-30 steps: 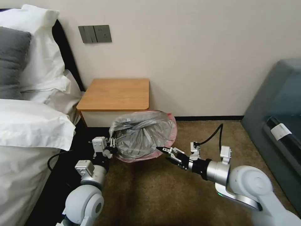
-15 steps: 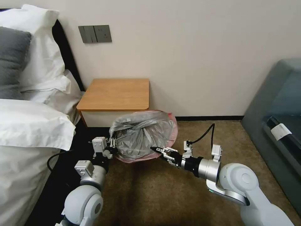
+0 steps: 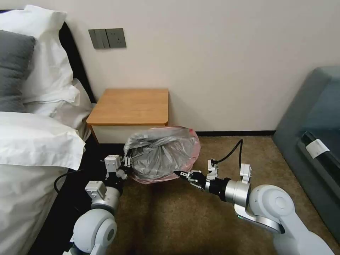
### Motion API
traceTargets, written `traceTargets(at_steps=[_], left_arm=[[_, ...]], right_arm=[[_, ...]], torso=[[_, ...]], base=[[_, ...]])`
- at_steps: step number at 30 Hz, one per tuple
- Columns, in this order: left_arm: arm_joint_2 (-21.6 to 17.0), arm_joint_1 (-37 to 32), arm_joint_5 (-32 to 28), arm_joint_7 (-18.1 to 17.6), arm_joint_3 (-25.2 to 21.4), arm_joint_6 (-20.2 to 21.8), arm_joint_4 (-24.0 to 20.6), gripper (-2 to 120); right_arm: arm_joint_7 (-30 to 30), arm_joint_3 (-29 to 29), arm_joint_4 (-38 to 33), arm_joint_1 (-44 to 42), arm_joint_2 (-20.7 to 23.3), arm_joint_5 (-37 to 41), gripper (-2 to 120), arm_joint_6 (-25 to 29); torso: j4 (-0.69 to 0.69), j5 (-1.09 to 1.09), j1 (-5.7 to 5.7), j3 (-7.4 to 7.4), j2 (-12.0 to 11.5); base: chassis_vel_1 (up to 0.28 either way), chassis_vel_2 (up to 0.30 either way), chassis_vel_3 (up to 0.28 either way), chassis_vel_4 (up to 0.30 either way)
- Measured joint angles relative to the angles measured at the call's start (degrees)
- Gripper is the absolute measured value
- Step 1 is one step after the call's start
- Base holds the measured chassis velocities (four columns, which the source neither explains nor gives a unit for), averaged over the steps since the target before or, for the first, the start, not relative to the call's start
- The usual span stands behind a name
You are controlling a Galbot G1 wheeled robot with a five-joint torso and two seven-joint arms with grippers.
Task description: Pick up the garbage bag from the table and place it over the trash can.
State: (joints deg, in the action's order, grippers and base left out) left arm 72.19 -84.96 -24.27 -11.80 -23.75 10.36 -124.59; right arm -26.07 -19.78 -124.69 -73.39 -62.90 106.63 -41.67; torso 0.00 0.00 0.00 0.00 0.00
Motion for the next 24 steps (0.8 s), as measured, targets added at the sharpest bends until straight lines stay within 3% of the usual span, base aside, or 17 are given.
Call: traceTargets(at_steps=[16,24], left_arm=[[0.1,0.5,-2.2,-0.6,-1.3,0.1,0.3,10],[0.0,0.9,-2.9,-1.0,-1.6,0.2,0.3,10]], right_arm=[[0.9,-3.1,-1.7,-3.3,0.9,-3.2,0,-0.2],[2.9,-0.5,-2.0,-3.4,0.1,-6.8,0,-0.2]], torso=[[0.0,-0.01,0.0,0.0,0.0],[0.0,-0.01,0.0,0.0,0.0]], base=[[0.0,0.0,0.0,0.0],[0.0,0.0,0.0,0.0]])
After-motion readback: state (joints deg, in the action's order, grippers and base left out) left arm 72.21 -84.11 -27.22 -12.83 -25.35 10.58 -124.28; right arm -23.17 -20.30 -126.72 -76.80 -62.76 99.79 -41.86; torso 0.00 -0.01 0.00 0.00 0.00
